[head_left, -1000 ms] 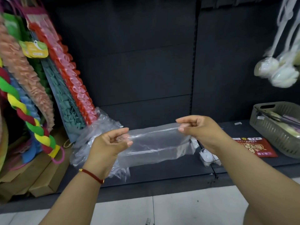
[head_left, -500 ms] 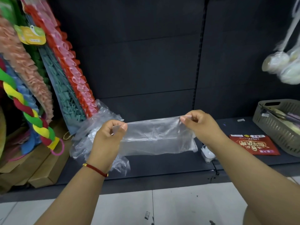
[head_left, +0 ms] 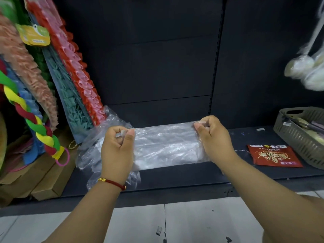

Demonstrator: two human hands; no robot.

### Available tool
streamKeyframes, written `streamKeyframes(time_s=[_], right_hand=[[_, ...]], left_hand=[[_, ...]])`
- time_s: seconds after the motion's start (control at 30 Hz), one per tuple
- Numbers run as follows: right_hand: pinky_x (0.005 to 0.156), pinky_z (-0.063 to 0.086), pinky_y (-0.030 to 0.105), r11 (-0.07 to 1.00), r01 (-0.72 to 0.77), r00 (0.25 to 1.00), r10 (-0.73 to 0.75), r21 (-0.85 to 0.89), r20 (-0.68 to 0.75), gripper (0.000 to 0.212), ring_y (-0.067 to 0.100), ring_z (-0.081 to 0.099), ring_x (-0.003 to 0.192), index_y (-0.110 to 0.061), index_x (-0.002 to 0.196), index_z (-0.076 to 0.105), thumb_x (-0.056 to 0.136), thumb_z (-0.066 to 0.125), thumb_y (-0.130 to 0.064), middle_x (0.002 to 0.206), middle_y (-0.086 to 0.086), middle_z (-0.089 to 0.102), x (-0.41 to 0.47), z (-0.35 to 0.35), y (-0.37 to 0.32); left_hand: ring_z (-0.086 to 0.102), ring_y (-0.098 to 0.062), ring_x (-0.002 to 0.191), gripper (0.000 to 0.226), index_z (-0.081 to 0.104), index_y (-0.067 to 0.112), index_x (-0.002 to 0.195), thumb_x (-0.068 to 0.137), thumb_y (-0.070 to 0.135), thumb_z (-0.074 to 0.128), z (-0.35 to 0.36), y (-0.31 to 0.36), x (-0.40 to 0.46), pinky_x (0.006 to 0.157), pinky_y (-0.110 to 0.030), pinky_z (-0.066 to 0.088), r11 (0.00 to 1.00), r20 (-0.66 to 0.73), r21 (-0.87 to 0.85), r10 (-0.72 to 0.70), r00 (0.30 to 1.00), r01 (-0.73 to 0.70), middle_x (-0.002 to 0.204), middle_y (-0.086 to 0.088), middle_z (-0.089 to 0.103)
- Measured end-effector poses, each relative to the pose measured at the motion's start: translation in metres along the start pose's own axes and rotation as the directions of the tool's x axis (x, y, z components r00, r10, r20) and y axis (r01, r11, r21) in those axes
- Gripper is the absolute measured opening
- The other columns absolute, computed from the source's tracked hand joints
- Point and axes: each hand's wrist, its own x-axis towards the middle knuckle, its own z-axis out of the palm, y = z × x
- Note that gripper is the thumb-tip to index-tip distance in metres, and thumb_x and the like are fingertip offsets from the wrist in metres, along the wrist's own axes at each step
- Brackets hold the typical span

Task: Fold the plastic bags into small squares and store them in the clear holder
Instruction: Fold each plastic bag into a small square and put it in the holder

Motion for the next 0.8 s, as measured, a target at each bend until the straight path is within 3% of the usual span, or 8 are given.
streamKeyframes(time_s=[0.13,0.2,0.37,0.43,0.5,0.6,0.67,0.8], right_hand=[[0.063,0.045,0.015,0.994,-0.050,0.971,0.025,0.100,0.236,0.049,0.010,0.049,0.059,-0.047,0.122,0.031,0.090,0.066,-0.034,0.065,0.001,0.048,0.001,-0.007,0.004],[0.065,0.045,0.021,0.983,-0.043,0.925,-0.029,0.179,0.380,0.056,0.016,0.046,0.058,-0.056,0.117,0.040,0.085,0.074,-0.026,0.062,0.007,0.044,0.002,-0.010,0.009],[0.068,0.051,0.052,0.976,-0.018,0.937,-0.060,0.218,0.345,0.025,0.028,0.043,0.066,-0.037,0.094,0.070,0.083,0.076,-0.016,0.080,0.013,0.055,0.005,-0.012,0.012],[0.072,0.051,0.058,0.979,-0.035,0.952,-0.029,0.201,0.305,0.017,0.034,0.049,0.068,-0.030,0.091,0.073,0.083,0.075,-0.016,0.078,-0.001,0.065,0.004,-0.013,0.012],[0.074,0.052,0.055,0.975,-0.064,0.954,-0.003,0.214,0.299,0.013,0.036,0.053,0.072,-0.027,0.089,0.075,0.084,0.074,-0.015,0.071,-0.005,0.066,0.004,-0.014,0.012],[0.054,0.052,0.030,0.970,-0.101,0.946,0.025,0.222,0.324,0.014,0.029,0.051,0.065,-0.026,0.092,0.076,0.082,0.076,-0.016,0.069,-0.003,0.065,0.004,-0.015,0.012],[0.050,0.050,0.028,0.971,-0.115,0.933,0.034,0.208,0.358,0.025,0.022,0.050,0.060,-0.027,0.097,0.076,0.075,0.082,-0.016,0.077,0.000,0.063,0.004,-0.015,0.011],[0.088,0.057,0.037,0.974,-0.120,0.927,0.042,0.190,0.372,0.038,0.021,0.069,0.093,-0.033,0.095,0.075,0.072,0.083,-0.005,0.104,-0.005,0.072,0.007,-0.011,0.012]], left_hand=[[0.045,-0.018,0.047,0.023,0.049,0.035,0.114,0.095,0.030,0.060,-0.005,-0.004,0.004,0.048,-0.029,0.039,0.992,-0.095,-0.023,-0.124,0.988,0.123,0.060,-0.005,0.051],[0.045,-0.020,0.048,0.034,0.045,0.039,0.125,0.095,0.032,0.059,-0.009,-0.006,0.007,0.049,-0.030,0.040,0.985,-0.102,-0.022,-0.171,0.980,0.170,0.063,-0.007,0.052],[0.041,-0.011,0.044,0.022,0.056,0.043,0.109,0.096,0.026,0.059,-0.016,0.002,0.012,0.037,-0.020,0.036,0.961,0.083,-0.111,-0.244,0.966,0.252,0.055,0.000,0.047],[0.040,-0.009,0.047,0.018,0.067,0.031,0.100,0.092,0.016,0.064,-0.024,0.004,0.012,0.043,-0.017,0.038,0.959,0.256,-0.124,-0.219,0.942,0.256,0.055,0.004,0.049],[0.048,-0.003,0.051,0.019,0.073,0.021,0.094,0.086,0.005,0.069,-0.031,0.006,0.010,0.050,-0.012,0.042,0.969,0.358,-0.079,-0.193,0.914,0.235,0.057,0.011,0.059],[0.057,0.004,0.059,0.027,0.073,0.020,0.092,0.079,-0.003,0.072,-0.035,0.006,0.011,0.057,-0.009,0.046,0.975,0.340,-0.039,-0.191,0.921,0.217,0.067,0.014,0.069],[0.056,0.004,0.060,0.031,0.073,0.022,0.093,0.077,-0.005,0.073,-0.036,0.004,0.012,0.058,-0.008,0.047,0.977,0.311,-0.032,-0.192,0.931,0.212,0.065,0.018,0.068],[0.051,0.008,0.051,0.033,0.070,0.014,0.103,0.078,-0.006,0.073,-0.038,0.004,0.013,0.052,-0.005,0.042,0.987,0.277,0.033,-0.160,0.947,0.157,0.051,0.024,0.058]])
